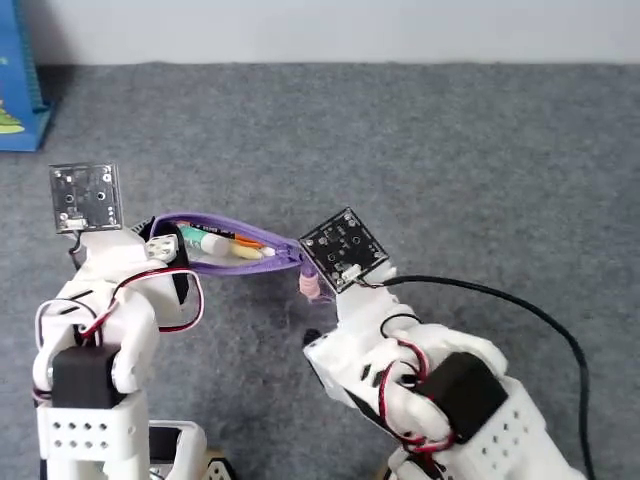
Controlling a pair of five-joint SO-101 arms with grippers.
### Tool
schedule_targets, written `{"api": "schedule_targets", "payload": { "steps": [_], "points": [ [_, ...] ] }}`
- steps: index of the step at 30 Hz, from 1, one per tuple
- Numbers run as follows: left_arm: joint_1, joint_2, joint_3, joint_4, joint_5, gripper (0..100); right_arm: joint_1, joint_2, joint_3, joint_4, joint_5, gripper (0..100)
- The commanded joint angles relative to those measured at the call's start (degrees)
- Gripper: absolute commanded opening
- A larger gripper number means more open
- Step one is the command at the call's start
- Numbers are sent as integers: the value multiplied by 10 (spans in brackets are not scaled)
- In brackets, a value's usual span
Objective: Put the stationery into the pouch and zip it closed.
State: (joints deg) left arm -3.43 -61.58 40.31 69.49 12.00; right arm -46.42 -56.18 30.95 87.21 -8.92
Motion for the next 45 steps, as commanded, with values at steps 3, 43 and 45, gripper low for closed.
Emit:
{"api": "schedule_targets", "payload": {
  "steps": [3, 43, 45],
  "points": [
    [-2, -4, -11, -16, 5, 12, -1, 20, 43, -88, 7, 137],
    [-2, -5, -10, -3, 4, 12, 78, 111, 146, -324, 44, 109],
    [-2, -5, -10, 1, 4, 12, 78, 110, 146, -327, 44, 50]
  ]
}}
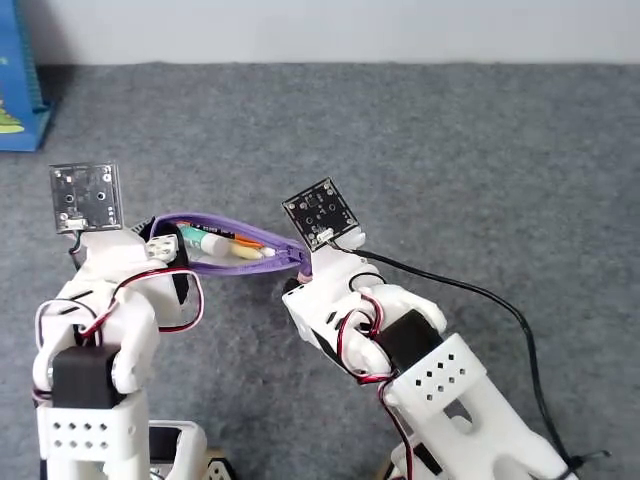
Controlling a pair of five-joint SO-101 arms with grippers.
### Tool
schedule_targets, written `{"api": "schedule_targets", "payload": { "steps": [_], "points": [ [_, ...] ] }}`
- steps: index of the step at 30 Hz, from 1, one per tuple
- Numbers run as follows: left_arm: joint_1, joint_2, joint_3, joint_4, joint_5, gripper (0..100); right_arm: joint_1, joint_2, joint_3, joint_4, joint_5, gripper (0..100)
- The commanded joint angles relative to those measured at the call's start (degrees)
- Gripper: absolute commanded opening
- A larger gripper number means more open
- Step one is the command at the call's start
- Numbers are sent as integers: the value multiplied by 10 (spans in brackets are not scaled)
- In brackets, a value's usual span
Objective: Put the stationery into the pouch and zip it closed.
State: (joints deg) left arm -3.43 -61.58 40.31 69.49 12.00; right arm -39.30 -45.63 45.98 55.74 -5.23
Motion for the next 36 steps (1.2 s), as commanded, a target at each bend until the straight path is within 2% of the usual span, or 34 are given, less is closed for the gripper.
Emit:
{"api": "schedule_targets", "payload": {
  "steps": [1, 9, 17, 19, 25, 29, 31, 36],
  "points": [
    [-2, -5, -10, 1, 4, 12, 7, 3, -3, -19, 7, 26],
    [-3, -5, -10, 1, 4, 12, 7, 0, -1, -18, 8, 8],
    [-4, -3, -10, -13, 4, 18, 7, -16, -3, 37, 25, 8],
    [-3, -1, -10, -29, 4, 51, 6, -44, -3, 55, 40, 8],
    [-2, -4, 5, -61, 40, 250, 2, -175, -3, 110, 48, 8],
    [0, -6, 1, -62, 55, 291, 2, -243, -3, 114, 49, 8],
    [12, -6, -12, -47, 55, 292, 3, -256, -3, 109, 62, 8],
    [65, -6, -90, 48, 20, 294, 6, -240, -3, 59, 74, 8]
  ]
}}
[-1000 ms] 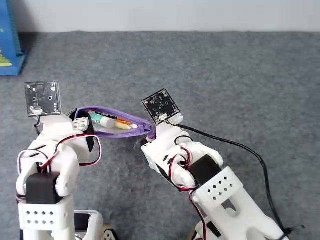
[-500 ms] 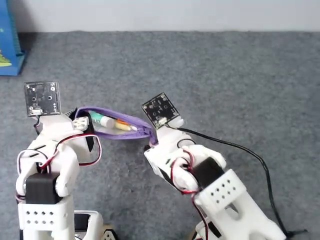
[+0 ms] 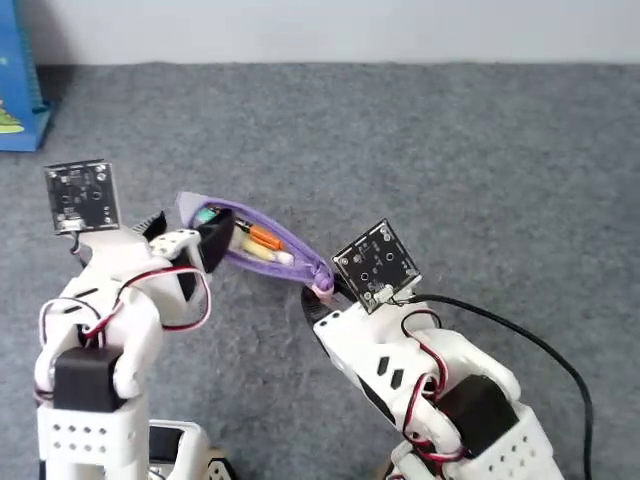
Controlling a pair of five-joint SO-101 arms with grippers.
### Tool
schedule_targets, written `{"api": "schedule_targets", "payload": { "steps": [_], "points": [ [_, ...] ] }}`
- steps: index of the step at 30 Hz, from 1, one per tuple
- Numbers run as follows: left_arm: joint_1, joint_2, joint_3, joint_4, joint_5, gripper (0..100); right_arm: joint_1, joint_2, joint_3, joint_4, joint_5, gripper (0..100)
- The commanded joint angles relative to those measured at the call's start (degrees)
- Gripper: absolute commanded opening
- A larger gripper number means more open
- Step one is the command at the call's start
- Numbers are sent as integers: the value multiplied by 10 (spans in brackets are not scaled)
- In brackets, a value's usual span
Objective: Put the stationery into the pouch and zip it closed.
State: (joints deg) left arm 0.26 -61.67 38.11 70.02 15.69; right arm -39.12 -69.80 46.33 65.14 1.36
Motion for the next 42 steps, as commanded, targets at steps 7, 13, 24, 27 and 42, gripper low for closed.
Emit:
{"api": "schedule_targets", "payload": {
  "steps": [7, 13, 24, 27, 42],
  "points": [
    [39, -6, -156, 124, -42, 294, 4, 75, -10, -153, 11, 8],
    [39, -28, -175, 154, -70, 294, 5, 169, -43, -208, 8, 8],
    [39, -197, -156, 195, -143, 291, 4, 292, -143, -206, 6, 8],
    [39, -209, -142, 211, -163, 291, 4, 295, -153, -205, -4, 8],
    [105, -316, -101, 296, -285, 291, 4, 298, -261, -151, 20, 8]
  ]
}}
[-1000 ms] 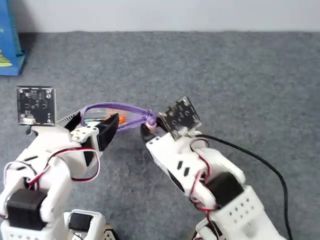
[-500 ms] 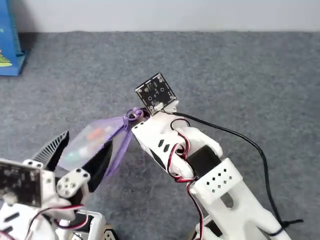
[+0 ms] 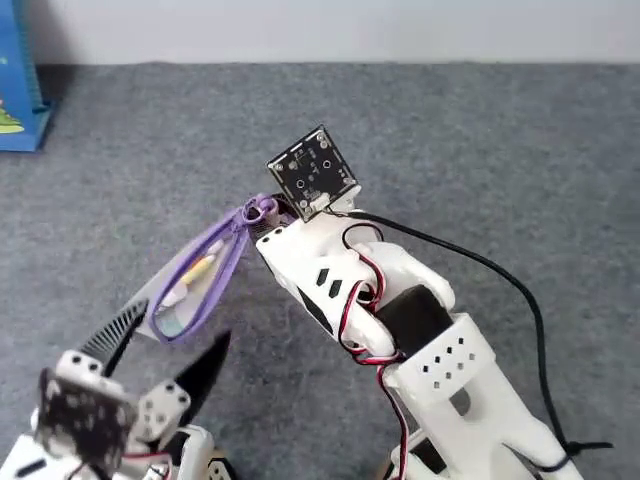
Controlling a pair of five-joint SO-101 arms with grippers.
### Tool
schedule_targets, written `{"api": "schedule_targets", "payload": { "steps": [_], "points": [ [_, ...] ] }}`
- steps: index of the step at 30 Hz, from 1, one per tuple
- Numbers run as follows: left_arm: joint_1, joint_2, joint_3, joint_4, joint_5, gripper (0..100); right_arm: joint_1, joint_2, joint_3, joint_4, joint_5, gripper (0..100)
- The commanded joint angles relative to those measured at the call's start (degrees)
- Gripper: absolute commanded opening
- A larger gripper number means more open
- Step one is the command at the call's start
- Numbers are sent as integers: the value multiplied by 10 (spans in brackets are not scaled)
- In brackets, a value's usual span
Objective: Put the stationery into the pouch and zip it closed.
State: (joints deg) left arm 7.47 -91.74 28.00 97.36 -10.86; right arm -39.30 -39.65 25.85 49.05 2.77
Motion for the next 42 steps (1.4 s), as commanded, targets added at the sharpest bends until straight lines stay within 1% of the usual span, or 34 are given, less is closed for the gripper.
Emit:
{"api": "schedule_targets", "payload": {
  "steps": [1, 3, 5, 9, 15, 17, 22, 25, 27, 32, 35, 38, 42],
  "points": [
    [47, -23, 0, 30, -22, 291, 6, -3, -62, 15, 7, 8],
    [65, -30, 2, 32, -22, 290, 6, -3, -75, 25, 9, 8],
    [67, -34, 21, 32, -23, 290, 6, -3, -87, 39, 10, 8],
    [67, -34, 73, 25, -53, 288, 6, -5, -114, 90, 20, 8],
    [65, -34, 69, 4, -51, 205, 6, -9, -177, 190, 55, 8],
    [39, -33, 80, -13, -50, 190, 6, -9, -200, 227, 66, 8],
    [-78, -33, 144, -116, -50, 191, 6, -9, -252, 298, 85, 8],
    [-116, -32, 204, -192, -49, 191, 3, -9, -275, 331, 91, 8],
    [-120, -32, 240, -237, -41, 192, 2, -9, -279, 347, 98, 8],
    [-119, -31, 291, -360, 43, 192, 2, -6, -280, 371, 98, 8],
    [-88, -31, 320, -421, 56, 192, 1, -7, -280, 381, 98, 8],
    [-55, -31, 347, -460, 63, 192, 0, -10, -280, 385, 99, 8],
    [-55, -31, 371, -474, 61, 192, 5, -10, -280, 381, 99, 8]
  ]
}}
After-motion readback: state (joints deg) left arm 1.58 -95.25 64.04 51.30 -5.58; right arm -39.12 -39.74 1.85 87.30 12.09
